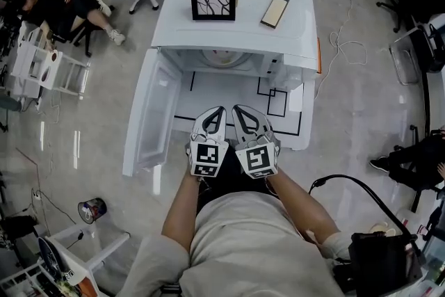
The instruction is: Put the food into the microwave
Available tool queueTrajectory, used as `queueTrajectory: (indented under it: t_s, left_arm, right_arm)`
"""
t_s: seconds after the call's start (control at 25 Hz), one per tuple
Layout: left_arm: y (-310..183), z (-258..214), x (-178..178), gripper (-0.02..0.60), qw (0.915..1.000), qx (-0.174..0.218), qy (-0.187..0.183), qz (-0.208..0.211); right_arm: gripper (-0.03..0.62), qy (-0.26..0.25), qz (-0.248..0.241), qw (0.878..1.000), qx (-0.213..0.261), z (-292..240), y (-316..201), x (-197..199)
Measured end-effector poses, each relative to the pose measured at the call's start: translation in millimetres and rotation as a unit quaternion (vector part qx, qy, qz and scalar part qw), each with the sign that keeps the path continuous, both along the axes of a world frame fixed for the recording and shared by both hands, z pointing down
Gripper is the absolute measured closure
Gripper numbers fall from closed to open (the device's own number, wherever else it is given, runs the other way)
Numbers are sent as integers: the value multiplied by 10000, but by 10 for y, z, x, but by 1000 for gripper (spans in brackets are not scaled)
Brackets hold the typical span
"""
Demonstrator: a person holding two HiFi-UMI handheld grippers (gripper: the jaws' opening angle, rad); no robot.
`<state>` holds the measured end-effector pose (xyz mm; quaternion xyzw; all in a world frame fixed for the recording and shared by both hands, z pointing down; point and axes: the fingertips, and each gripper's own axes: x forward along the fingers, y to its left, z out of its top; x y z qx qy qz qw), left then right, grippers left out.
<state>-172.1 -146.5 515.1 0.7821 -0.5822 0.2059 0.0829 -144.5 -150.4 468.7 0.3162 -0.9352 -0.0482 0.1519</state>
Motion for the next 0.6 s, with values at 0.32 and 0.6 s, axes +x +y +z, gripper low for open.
queueTrajectory:
  t_s: [0.32,0.6]
  left_arm:
    - [58,-170,3,574,9997,202,74,-113]
    - [13,-204,49,574,9995,230,183,-132]
  right_arm:
    - [585,-30,27,10000,38,-71,55,-2]
    - [585,-78,54,10000,14,-94,-34,29]
